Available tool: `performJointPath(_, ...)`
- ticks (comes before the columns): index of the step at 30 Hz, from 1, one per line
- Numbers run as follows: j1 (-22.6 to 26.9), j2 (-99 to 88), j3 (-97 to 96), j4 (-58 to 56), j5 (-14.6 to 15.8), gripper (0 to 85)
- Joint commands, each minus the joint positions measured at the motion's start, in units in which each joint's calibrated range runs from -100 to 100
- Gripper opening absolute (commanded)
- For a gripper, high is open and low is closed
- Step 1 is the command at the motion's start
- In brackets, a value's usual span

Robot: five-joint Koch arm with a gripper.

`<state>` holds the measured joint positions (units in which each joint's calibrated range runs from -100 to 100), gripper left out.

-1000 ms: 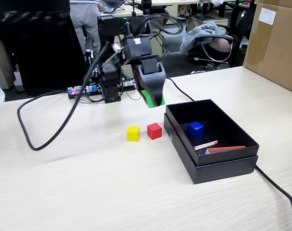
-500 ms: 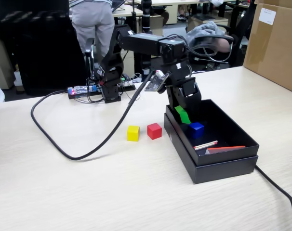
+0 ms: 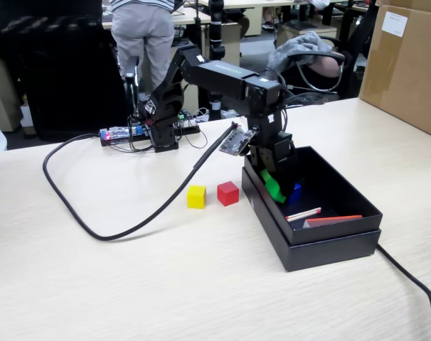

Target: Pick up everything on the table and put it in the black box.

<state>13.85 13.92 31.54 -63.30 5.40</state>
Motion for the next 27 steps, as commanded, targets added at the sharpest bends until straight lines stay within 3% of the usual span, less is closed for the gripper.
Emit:
performJointPath(1,-0.2,-1.1,2.6,-2.8,0.0,40.8)
performJointPath(3,-0.3,-1.8,2.6,-2.8,0.0,45.6)
performJointPath(18,-3.9,-34.1,-2.7,-2.7,-0.1,45.7)
performJointPath(27,-8.4,-55.3,-29.5,-2.7,0.2,48.9)
